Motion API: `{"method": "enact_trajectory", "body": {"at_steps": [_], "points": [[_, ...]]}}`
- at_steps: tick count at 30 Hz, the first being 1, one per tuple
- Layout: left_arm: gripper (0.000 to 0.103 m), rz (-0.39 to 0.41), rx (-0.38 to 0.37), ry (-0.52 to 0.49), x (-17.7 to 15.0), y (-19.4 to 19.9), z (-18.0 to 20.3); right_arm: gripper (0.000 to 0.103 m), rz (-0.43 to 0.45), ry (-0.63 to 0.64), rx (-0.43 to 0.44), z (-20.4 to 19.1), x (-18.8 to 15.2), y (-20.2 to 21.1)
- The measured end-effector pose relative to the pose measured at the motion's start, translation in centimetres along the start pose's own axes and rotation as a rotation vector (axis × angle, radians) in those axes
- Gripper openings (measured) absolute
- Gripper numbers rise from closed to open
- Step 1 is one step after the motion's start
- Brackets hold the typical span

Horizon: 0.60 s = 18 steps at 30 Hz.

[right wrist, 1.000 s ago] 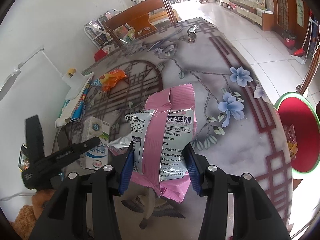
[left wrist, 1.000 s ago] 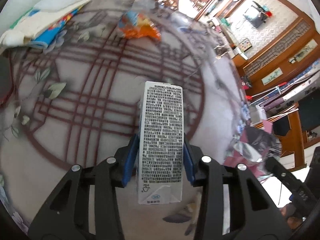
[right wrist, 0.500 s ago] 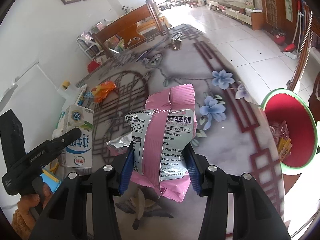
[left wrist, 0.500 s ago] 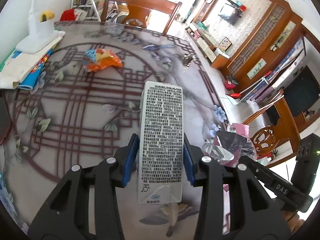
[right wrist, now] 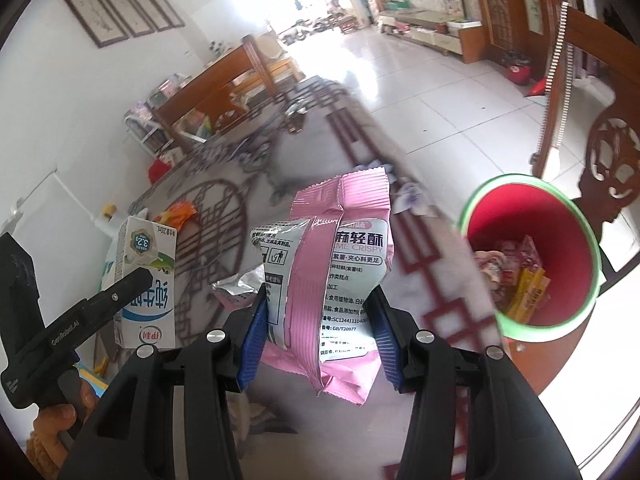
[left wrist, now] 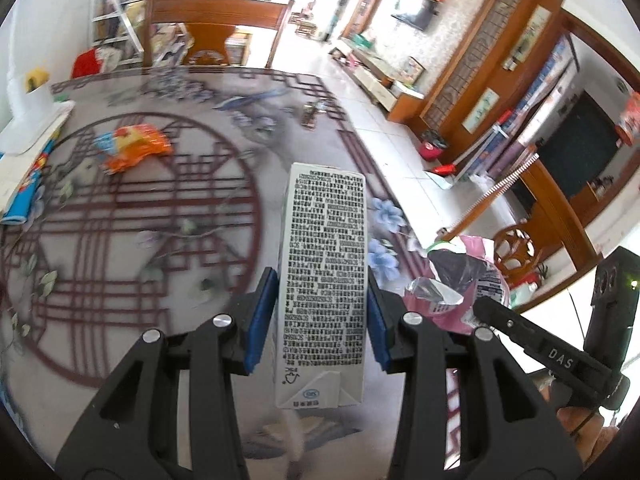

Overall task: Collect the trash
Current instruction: 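Carry the milk carton in the left tool and pink bag in the right to the bin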

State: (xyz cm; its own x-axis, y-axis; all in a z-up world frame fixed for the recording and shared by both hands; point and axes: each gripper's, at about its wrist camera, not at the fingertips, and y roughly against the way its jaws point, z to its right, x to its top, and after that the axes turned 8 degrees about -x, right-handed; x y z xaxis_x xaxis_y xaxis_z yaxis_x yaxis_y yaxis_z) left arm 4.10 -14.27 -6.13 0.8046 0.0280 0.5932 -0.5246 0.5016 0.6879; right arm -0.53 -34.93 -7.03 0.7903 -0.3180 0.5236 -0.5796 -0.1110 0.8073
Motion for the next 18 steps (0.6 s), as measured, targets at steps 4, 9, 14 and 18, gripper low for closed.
{"method": "enact_trajectory", "body": {"at_steps": [4,9,14,18], "points": [[0.041,-0.024,-0.028,-0.029,0.1,-1.6,2.2,0.046,0.018,-0.047,-0.030,2.9,0.3,1.0],[0.040,-0.054,-0.050,-0.068,0.2,-4.3,5.6,0.046,0.027,-0.099,-0.063,6.8,0.8,1.7],[0.041,-0.069,-0.060,-0.099,0.3,-6.9,9.4,0.046,0.032,-0.142,-0.082,11.0,1.8,2.3],[0.041,-0.077,-0.067,-0.120,0.5,-8.6,12.2,0.046,0.038,-0.162,-0.085,14.2,2.8,2.7]]}}
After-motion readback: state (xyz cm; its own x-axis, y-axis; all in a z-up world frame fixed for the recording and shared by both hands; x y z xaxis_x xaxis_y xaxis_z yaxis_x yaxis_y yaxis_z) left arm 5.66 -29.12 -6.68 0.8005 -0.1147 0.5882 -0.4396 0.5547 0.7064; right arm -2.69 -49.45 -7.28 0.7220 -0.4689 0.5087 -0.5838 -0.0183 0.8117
